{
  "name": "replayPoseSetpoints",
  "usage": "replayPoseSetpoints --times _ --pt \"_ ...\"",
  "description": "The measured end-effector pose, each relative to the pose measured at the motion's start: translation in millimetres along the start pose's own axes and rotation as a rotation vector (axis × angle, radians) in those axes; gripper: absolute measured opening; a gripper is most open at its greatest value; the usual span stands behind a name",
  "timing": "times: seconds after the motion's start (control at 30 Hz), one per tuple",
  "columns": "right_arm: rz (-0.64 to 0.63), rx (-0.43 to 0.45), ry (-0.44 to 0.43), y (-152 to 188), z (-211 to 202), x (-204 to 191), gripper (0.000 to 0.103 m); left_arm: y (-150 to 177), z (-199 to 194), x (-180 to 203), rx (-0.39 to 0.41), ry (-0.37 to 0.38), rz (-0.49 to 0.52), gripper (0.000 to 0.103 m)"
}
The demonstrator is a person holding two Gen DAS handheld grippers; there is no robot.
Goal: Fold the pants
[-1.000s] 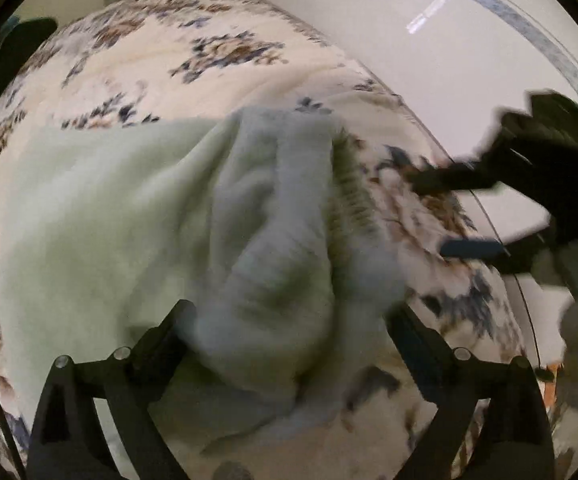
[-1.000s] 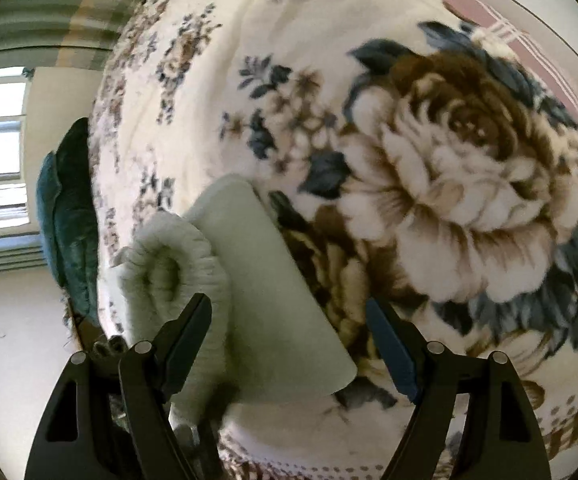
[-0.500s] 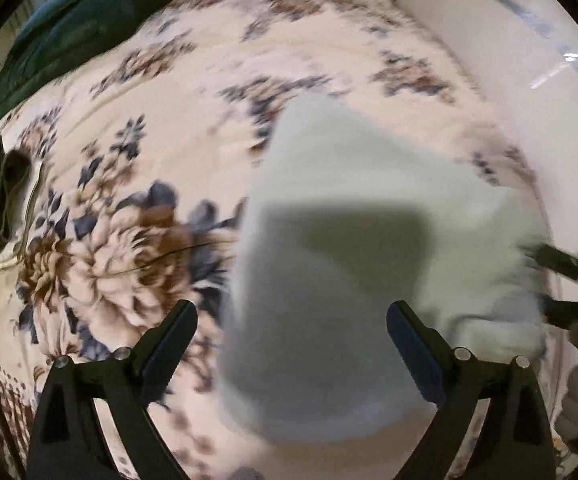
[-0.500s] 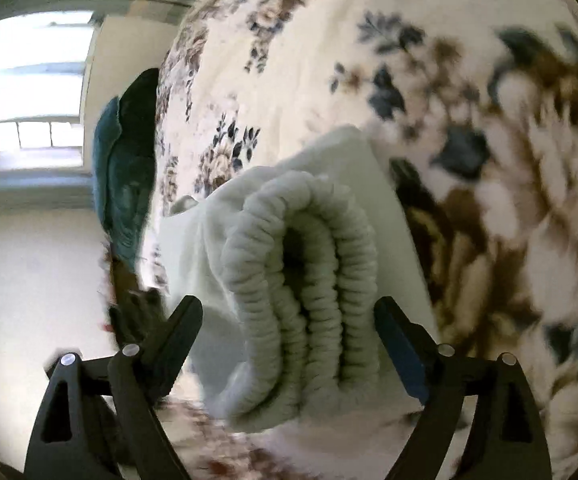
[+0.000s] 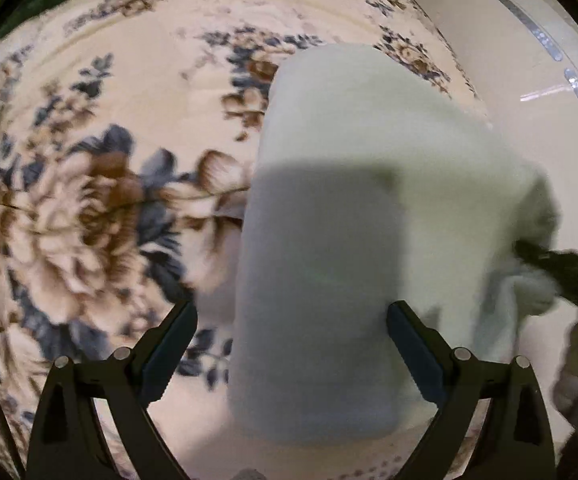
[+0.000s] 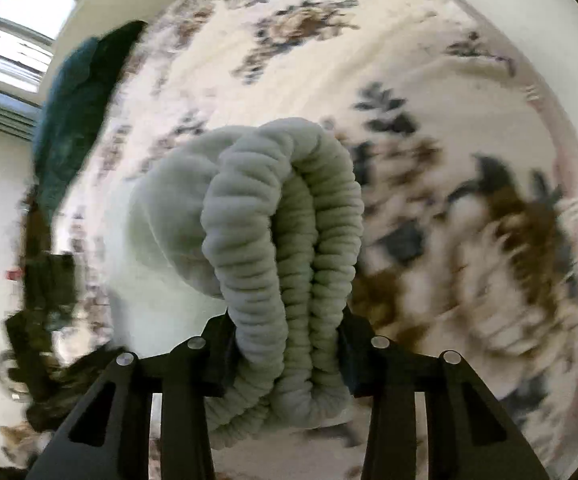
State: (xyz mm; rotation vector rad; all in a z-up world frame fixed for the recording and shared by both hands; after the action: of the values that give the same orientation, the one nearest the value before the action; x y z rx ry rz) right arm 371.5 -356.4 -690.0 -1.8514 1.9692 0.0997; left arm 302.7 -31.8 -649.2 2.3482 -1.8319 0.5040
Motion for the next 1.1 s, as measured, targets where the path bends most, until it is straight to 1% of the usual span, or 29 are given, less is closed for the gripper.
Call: replayPoseSetpoints --times 0.03,0.07,0.1,0.13,0.2,0.23,0.27,0.3,0.33,0.37,0.43,0.47,0.5,0.53,0.57,0.6,0.63,0.67,0.73,0.8,0.83,0.87,0.9,0.93,0.97,1.0,1.03,1.07,1.1 --pt "0.027 -0.038 0.009 4.2 14.0 15.1 0.043 -0.6 3.3 3.3 -0.015 0.004 -0.002 0.097" --pt "0.045 -0.104 -0.009 8.5 31.0 23.6 0.044 -1.9 5.8 6.0 -0.028 -0.004 0.001 0.097" --pt "0.08 -0.163 -0.042 16.9 46.3 30.0 0.05 -4.2 6.5 10.1 -0.042 -0.005 0.008 0.097" --pt "0.133 -0.183 -0.079 19.9 52.1 35.2 0.058 -6.6 5.4 12.7 -0.045 0.001 0.01 0.097" --pt "0.194 -0.16 -0.119 18.6 45.6 40.4 0.065 -15.6 -2.5 19.8 -0.033 0.011 0.028 0.097" --pt "0.209 -0.132 -0.128 17.1 35.5 39.3 0.069 -18.7 -4.5 22.1 -0.025 0.012 0.041 0.097" --pt "0.22 -0.099 -0.127 16.3 23.8 36.3 0.073 -22.4 -5.6 25.8 -0.014 0.005 0.066 0.097" --pt "0.226 -0.069 -0.127 16.9 14.6 32.6 0.078 -24.5 -4.3 28.4 -0.006 -0.004 0.089 0.097" --pt "0.225 -0.039 -0.118 19.2 5.1 24.5 0.081 -25.3 -2.0 30.1 -0.002 -0.012 0.108 0.097" --pt "0.212 -0.036 -0.098 25.0 2.0 19.5 0.081 -25.3 2.2 32.3 0.003 -0.027 0.128 0.097" --pt "0.158 -0.045 -0.01 32.6 0.1 4.9 0.081 -22.6 11.7 34.9 -0.003 -0.035 0.149 0.097" --pt "0.124 -0.044 0.041 36.6 0.5 1.2 0.081 -20.4 18.6 33.4 -0.006 -0.062 0.167 0.097" --pt "0.083 -0.068 0.088 41.2 3.2 -0.3 0.081 -19.6 23.5 29.5 -0.005 -0.089 0.177 0.097" --pt "0.038 -0.116 0.157 51.1 7.5 2.0 0.081 -18.6 26.1 27.6 -0.011 -0.086 0.176 0.097" --pt "0.008 -0.165 0.238 63.1 9.2 9.6 0.081 -17.2 30.0 24.4 -0.029 -0.068 0.16 0.097" --pt "-0.012 -0.181 0.261 75.8 8.7 16.8 0.081 -15.8 33.1 20.9 -0.047 -0.054 0.138 0.099" --pt "-0.024 -0.198 0.269 90.6 6.8 26.9 0.088 -14.1 34.3 19.7 -0.06 -0.039 0.128 0.099" --pt "-0.026 -0.216 0.268 101.4 7.2 35.2 0.09 -10.9 36.2 20.0 -0.077 -0.022 0.124 0.099" --pt "0.048 -0.256 0.192 123.6 7.0 49.4 0.09 -5.1 37.3 21.7 -0.087 -0.021 0.131 0.099" --pt "0.07 -0.286 0.154 130.0 5.4 51.1 0.09 -3.0 34.5 23.0 -0.083 -0.026 0.135 0.099" --pt "0.095 -0.281 0.132 129.7 0.6 49.9 0.09 -3.0 32.9 22.7 -0.085 -0.028 0.129 0.099" --pt "0.132 -0.259 0.106 127.5 -5.2 48.7 0.09 -3.8 30.3 22.4 -0.089 -0.024 0.116 0.099" --pt "0.173 -0.232 0.054 125.5 -10.3 46.1 0.09 -5.8 26.0 22.8 -0.091 -0.009 0.099 0.099" --pt "0.241 -0.193 -0.058 123.6 -13.6 39.7 0.09 -11.5 18.8 23.8 -0.087 0.015 0.075 0.099" --pt "0.287 -0.174 -0.132 123.7 -14.3 37.3 0.089 -17.7 13.6 25.0 -0.085 0.037 0.057 0.099" --pt "0.337 -0.15 -0.21 125.2 -12.5 34.2 0.076 -29.3 6.7 27.3 -0.078 0.071 0.029 0.099" --pt "0.34 -0.149 -0.175 129.5 -8.5 39.2 0.041 -43.0 1.2 27.9 -0.066 0.09 0.001 0.098" --pt "0.319 -0.164 -0.119 133.6 -5.1 45.6 0.035 -54.2 -1.4 28.8 -0.058 0.102 -0.018 0.099" --pt "0.317 -0.186 -0.091 138.5 3.5 50.4 0.035 -71.8 -3.5 31.5 -0.048 0.125 -0.043 0.098"
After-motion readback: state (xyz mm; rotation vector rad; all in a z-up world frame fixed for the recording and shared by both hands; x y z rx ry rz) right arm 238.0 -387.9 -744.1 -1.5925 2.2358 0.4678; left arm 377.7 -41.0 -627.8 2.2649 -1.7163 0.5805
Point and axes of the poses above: each gripper's, at about its wrist camera, not at the fingertips, and z roughly the way its jaws point, x to its right, y to its underside, the point moved 9 cm from there along z, roughly the way its jaws point, and after that the axes turned 12 degrees about -z, right-handed, at the moved point
